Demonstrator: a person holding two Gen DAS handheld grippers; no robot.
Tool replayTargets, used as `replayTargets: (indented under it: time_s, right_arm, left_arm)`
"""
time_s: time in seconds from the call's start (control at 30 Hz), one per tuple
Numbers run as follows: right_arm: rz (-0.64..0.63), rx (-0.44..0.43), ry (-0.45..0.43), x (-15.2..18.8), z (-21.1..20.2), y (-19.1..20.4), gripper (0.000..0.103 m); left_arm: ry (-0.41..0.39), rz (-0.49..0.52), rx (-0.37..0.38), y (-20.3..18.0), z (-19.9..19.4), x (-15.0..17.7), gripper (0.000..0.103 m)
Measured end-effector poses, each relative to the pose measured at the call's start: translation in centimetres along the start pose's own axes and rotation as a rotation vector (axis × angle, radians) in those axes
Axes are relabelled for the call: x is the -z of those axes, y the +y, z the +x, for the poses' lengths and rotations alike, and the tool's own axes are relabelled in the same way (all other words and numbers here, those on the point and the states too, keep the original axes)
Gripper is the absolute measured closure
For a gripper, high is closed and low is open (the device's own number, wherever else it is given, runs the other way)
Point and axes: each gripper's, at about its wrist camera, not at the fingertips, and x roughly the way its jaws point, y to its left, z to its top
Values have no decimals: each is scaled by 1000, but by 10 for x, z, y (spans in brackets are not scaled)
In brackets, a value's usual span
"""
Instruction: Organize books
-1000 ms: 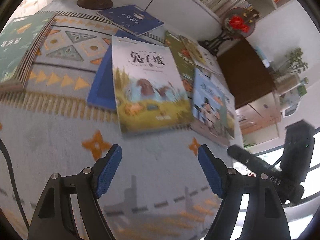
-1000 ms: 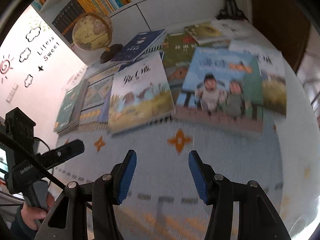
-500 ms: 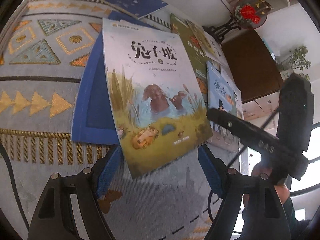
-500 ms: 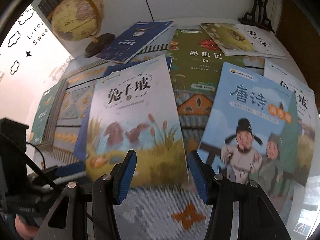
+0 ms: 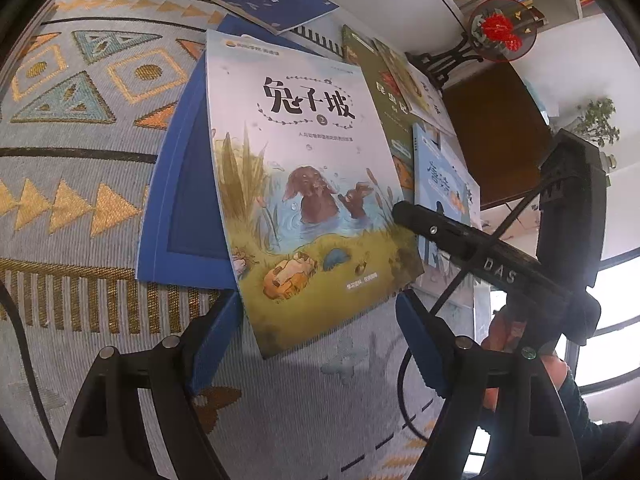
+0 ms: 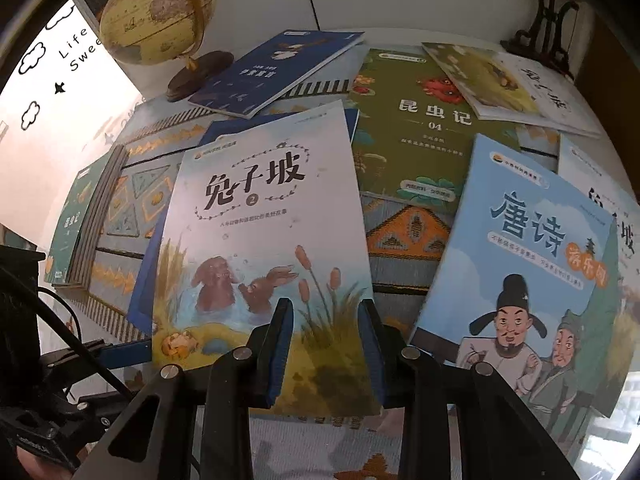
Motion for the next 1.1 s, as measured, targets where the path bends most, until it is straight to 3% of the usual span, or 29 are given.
replayTargets:
  time_s: [0.1, 0.2, 0.4, 0.47, 0.57, 0.63, 0.7, 0.8, 0.87, 0.93, 1.0, 1.1]
  right_arm:
    - [66, -3, -17, -3, 1, -14, 71]
    - [136, -100, 37, -4, 12, -29, 70]
    - [130, -145, 40, 7, 4, -26, 70]
    - [149, -168, 34, 11, -1, -30, 70]
    - [194, -185, 41, 15, 5, -40, 70]
    - [248, -233, 37, 16, 5, -48, 70]
    - [270, -259, 35, 16, 5, -52, 70]
    - [278, -279, 36, 19, 4, -53, 70]
    - [304, -299, 40, 20, 4, -56, 70]
    - [347, -332, 58, 21, 4, -63, 70]
    - [391, -365, 74, 23, 5, -70, 69]
    - [496, -507, 96, 27, 9, -80, 50]
  left_arm:
    - [2, 1, -7, -2, 1, 0, 26]
    - [3, 5, -14, -2, 1, -1, 26]
    - [-34, -62, 43, 7, -5, -1, 25]
    - [-62, -83, 130, 8, -14, -2, 25]
    - [-125, -95, 328, 4, -29, -8, 25]
    - [-122, -121, 397, 3, -25, -13, 25]
    - [-109, -111, 366, -1, -14, -19, 26]
    - [-82, -55, 244, -6, 8, -24, 38]
    - [-71, -75, 227, -2, 15, -28, 43]
    - [-70, -124, 300, 3, 14, -32, 45]
    - [-79, -200, 471, 7, 7, -38, 45]
    - [-78, -208, 602, -3, -4, -50, 45]
